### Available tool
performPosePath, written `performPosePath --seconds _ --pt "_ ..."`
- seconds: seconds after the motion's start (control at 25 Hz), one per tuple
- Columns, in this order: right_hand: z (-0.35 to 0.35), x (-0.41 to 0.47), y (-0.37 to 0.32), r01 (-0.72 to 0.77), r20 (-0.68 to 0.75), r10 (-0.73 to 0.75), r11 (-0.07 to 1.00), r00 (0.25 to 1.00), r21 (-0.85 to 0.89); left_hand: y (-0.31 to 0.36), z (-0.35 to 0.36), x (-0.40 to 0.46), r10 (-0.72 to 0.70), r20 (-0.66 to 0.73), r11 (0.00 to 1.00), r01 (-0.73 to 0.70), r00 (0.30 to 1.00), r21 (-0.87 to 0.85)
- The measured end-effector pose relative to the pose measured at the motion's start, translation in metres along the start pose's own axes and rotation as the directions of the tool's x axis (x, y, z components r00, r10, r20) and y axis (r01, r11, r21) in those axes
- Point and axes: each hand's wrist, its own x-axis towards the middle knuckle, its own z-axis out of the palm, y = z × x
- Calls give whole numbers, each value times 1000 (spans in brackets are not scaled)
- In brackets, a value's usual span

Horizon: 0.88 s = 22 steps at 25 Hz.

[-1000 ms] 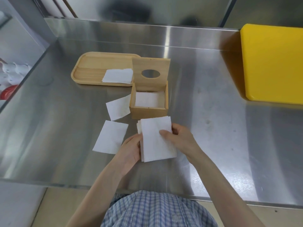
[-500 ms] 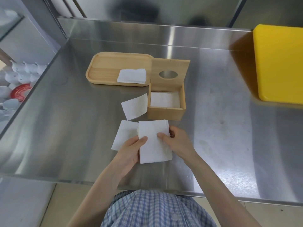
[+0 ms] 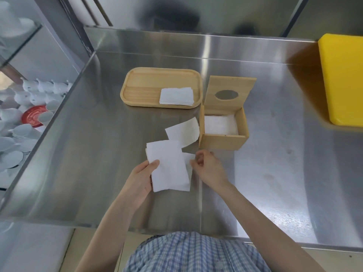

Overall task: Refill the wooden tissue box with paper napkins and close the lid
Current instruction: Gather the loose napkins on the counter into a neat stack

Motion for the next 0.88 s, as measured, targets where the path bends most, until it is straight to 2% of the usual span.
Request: performPosePath --seconds 0.2,0.44,0.56,0.76,0.88 --pt "17 8 -9 0 12 4 956 1000 -293 1 -16 5 8 15 1000 -8 1000 16" --pt "19 6 -13 16 -3 -17 947 1000 -320 4 -23 12 10 42 1000 -11 999 14" --pt "19 2 -14 44 -55 -58 973 997 -225 2 -25 15 7 50 1000 -7 999 18" --pt "0 -11 -17 5 -133 12 992 991 126 -2 -25 18 -18 44 999 17 999 35" --pt "-21 -22 -28 48 -149 -25 987 989 153 -2 -22 21 -19 56 999 17 998 35"
